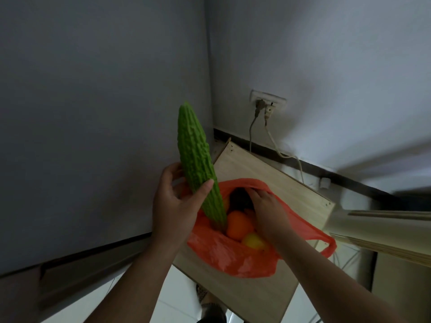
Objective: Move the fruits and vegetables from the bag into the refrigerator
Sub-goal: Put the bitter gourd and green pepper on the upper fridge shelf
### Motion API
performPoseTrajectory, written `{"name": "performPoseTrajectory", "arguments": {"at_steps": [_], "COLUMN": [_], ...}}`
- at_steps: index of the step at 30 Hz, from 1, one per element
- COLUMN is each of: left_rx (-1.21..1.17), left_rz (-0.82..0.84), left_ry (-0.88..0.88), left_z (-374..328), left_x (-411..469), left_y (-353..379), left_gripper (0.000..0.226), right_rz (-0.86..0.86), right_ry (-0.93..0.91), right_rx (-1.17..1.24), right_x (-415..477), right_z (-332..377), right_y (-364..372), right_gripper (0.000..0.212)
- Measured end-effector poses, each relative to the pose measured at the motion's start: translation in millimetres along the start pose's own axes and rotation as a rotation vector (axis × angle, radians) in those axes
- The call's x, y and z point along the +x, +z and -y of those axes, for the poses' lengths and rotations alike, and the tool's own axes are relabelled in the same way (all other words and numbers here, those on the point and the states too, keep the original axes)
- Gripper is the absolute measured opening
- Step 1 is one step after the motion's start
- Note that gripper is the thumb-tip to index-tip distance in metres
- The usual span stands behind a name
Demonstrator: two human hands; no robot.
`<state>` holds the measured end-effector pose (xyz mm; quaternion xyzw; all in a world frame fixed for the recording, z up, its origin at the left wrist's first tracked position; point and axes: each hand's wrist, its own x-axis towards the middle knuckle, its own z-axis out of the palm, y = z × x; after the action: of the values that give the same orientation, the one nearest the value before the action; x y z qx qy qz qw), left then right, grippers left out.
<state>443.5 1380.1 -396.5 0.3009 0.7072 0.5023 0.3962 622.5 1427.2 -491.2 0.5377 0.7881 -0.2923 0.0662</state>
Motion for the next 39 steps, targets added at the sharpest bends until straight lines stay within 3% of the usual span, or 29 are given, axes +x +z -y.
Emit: {"name": "performPoseTrajectory", "arguments": {"at_steps": [6,13,19,23,28,33,39], "left_rx": [0.027,0.049,0.01,-0.058,-0.169,-0.204,-0.214], "left_rz": [0.002,0.028,0.011,-0.015,0.011,0.146,0.225], "left_ry": [0.002,0.061,0.079,0.078,0.067,0.101,0.128], "left_z": [-12,-79,-131,-155,-176,-187,-171], "left_x": [-10,-41,-93,-132,-167,-202,-254], "left_y": [-5,-6,2,6,5,-5,-39], "left_gripper": [0.046,0.046,0.046,0.041,0.033,0.032,0.045], "right_rz": [-0.044,-0.294,-0.39,-0.388,-0.231,-0.178,-0.353], "right_ry": [-0.073,-0.029,0.135,0.032,-0.149,-0.125,-0.053], "right_rx": [0.084,0.339,0.844,1.105,1.059,1.01,1.03], "right_x": [-35,-105,-148,-184,-220,-266,-338], "right_z": [15,29,32,39,45,46,63], "right_y": [-23,-96,-155,-191,-215,-228,-206], "right_gripper": [0.067,0.064,0.065,0.061,0.07,0.07,0.059]}}
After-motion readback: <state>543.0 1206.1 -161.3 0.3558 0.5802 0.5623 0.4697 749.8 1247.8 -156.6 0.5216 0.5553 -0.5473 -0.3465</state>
